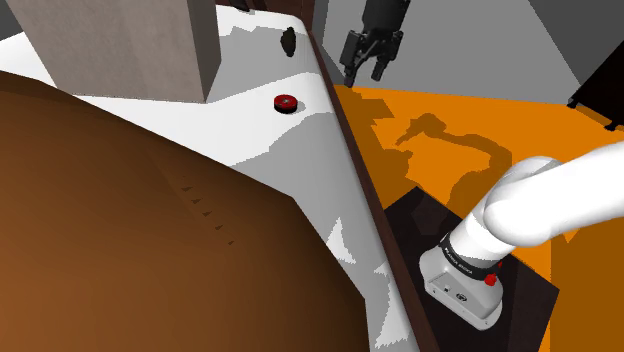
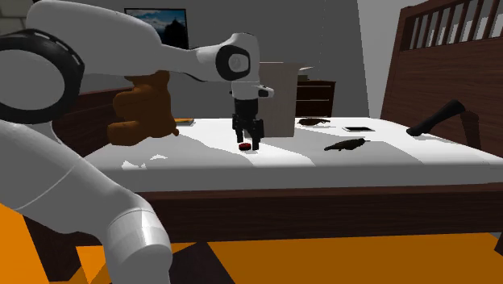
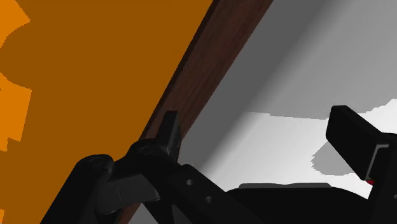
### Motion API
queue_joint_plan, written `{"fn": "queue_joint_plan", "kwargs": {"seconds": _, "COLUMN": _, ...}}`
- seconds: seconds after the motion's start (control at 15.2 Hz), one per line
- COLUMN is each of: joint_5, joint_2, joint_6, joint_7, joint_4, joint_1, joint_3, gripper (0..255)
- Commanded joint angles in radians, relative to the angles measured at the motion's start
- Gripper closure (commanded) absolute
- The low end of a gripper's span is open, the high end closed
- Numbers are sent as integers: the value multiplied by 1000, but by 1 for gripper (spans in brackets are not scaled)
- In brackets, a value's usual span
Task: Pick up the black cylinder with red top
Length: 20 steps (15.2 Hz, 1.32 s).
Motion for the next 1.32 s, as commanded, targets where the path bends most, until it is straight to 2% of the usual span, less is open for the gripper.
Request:
{"fn": "queue_joint_plan", "kwargs": {"seconds": 0.0, "joint_5": 0, "joint_2": 62, "joint_6": 20, "joint_7": 47, "joint_4": 44, "joint_1": 4, "joint_3": 40, "gripper": 0}}
{"fn": "queue_joint_plan", "kwargs": {"seconds": 0.33, "joint_5": -28, "joint_2": 226, "joint_6": 48, "joint_7": 170, "joint_4": 178, "joint_1": 13, "joint_3": 136, "gripper": 0}}
{"fn": "queue_joint_plan", "kwargs": {"seconds": 0.73, "joint_5": -113, "joint_2": 444, "joint_6": 48, "joint_7": 323, "joint_4": 375, "joint_1": 33, "joint_3": 235, "gripper": 0}}
{"fn": "queue_joint_plan", "kwargs": {"seconds": 1.25, "joint_5": -114, "joint_2": 445, "joint_6": 150, "joint_7": 327, "joint_4": 274, "joint_1": 36, "joint_3": 235, "gripper": 0}}
